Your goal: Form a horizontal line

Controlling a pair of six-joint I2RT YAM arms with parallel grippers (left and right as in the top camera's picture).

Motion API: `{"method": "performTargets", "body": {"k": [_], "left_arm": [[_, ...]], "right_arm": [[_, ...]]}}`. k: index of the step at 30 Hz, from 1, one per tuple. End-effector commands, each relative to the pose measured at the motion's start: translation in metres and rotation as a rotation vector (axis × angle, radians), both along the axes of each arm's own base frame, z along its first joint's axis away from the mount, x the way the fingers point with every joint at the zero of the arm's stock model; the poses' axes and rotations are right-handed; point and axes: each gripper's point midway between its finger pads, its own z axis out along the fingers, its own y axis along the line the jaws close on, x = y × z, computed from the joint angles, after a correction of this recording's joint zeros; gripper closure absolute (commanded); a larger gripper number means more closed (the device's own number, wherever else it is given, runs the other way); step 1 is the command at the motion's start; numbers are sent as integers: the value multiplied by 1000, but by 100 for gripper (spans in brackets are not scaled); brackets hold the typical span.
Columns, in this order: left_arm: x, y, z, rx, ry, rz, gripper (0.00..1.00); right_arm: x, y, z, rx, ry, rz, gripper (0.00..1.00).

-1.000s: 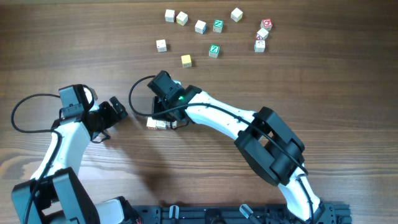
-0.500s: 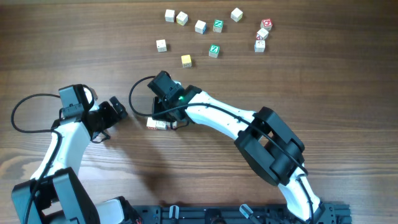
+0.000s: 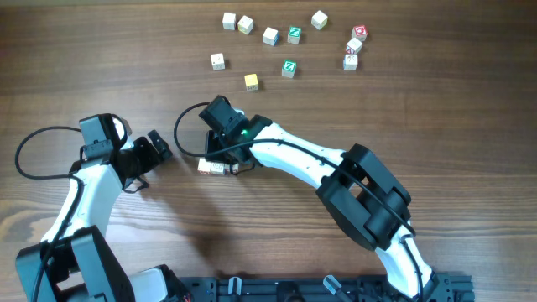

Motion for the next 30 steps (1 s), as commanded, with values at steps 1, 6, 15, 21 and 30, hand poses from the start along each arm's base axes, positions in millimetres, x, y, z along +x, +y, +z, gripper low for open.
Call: {"method": "performTargets", "body": {"k": [1, 6, 15, 21, 30], "left_arm": [[-1, 1, 2, 6, -8, 2, 0], [-1, 1, 2, 6, -7, 2, 0], [-1, 1, 2, 6, -7, 2, 0], [-1, 1, 2, 6, -7, 2, 0], [-1, 1, 2, 6, -7, 2, 0]], "right_arm": [[12, -7, -5, -27, -36, -35, 95], [31, -23, -4, -45, -54, -84, 95], [30, -32, -8, -74, -32, -96, 95], [22, -31, -10, -71, 2, -81, 96], [18, -31, -11, -72, 20, -74, 95]]}}
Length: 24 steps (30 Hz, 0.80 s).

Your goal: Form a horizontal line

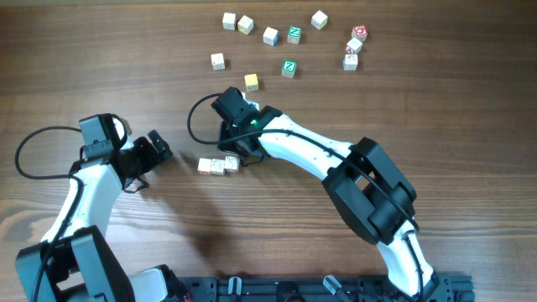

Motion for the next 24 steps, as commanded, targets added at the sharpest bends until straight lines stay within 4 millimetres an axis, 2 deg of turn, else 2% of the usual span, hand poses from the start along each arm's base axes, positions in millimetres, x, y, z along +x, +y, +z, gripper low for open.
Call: {"method": "performTargets", "body": {"k": [1, 24], "left_arm": [[-1, 1, 2, 6, -7, 2, 0], [-1, 1, 2, 6, -8, 2, 0]], "right_arm": [[-6, 3, -4, 0, 23, 9, 95], [-16, 2, -6, -5, 67, 1, 95]]}}
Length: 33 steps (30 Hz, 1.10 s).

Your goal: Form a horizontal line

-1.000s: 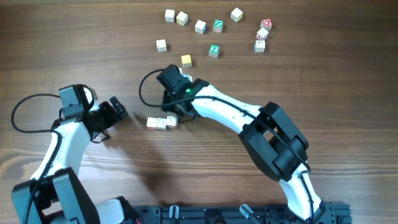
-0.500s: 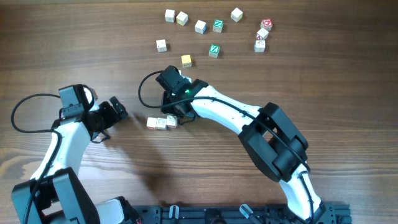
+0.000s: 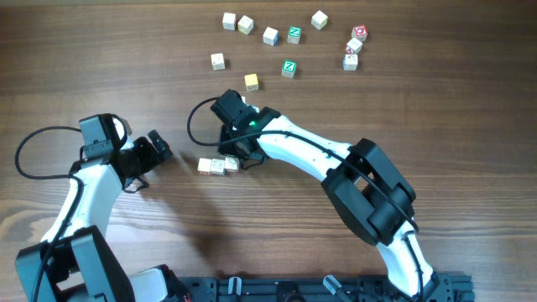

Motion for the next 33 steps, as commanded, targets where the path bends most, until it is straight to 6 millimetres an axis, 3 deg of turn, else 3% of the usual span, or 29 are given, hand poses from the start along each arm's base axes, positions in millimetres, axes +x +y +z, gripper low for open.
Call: {"method": "performTargets", "body": {"k": [1, 33], "left_arm": [[-1, 1, 2, 6, -8, 2, 0], [-1, 1, 2, 6, -8, 3, 0]], "right_arm": [[-5, 3, -3, 6, 25, -1, 95], [-10, 8, -2, 31, 39, 42, 96]]}}
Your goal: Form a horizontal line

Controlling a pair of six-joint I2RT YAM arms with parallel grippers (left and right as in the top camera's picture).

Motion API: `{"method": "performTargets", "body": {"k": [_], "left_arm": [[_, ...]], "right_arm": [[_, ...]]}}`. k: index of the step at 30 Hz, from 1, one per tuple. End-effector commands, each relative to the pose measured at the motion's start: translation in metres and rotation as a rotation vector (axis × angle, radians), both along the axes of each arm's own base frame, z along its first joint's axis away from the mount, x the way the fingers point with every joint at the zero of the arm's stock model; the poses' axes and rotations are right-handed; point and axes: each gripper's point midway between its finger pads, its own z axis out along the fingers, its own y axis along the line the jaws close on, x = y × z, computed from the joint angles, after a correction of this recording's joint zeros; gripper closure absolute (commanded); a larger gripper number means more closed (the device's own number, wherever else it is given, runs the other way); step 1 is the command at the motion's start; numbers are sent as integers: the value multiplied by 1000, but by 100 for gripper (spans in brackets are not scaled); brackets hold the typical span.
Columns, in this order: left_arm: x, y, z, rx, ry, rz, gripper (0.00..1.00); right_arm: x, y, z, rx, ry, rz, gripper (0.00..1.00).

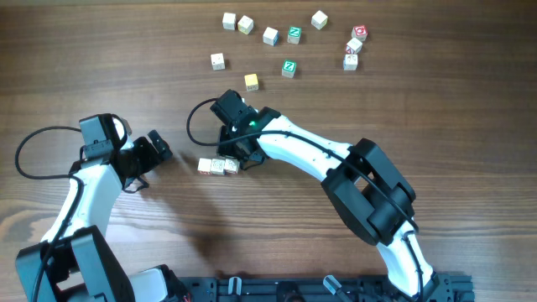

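Three small wooden blocks [217, 166] lie side by side in a short left-to-right row at the table's middle left. My right gripper [232, 153] hangs just behind the row's right end, fingers pointing down at it, apparently open and holding nothing; the wrist hides most of the fingers. The left gripper [159, 144] rests open and empty to the left of the row. A yellow block [251, 81] lies a short way behind the right wrist.
Several loose blocks are scattered along the far edge: white ones [217, 60], green-lettered ones [289, 68] and red-marked ones [354, 45] at the right. A black cable [195, 126] loops by the right wrist. The arm bases stand at the near edge.
My right gripper was first down over the right end of the block row. A second later it stood farther back and up, clear of the row, with three blocks lying free. It has kept that place since. The left arm has stayed still throughout.
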Motion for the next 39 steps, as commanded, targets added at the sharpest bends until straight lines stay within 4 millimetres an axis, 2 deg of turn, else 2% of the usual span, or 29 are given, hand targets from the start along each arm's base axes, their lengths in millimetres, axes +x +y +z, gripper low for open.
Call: {"method": "performTargets", "body": {"k": [1, 39], "left_arm": [[-1, 1, 2, 5, -8, 2, 0], [-1, 1, 2, 5, -8, 2, 0]], "right_arm": [[-5, 5, -3, 9, 10, 31, 95], [-9, 7, -2, 27, 32, 44, 95]]}}
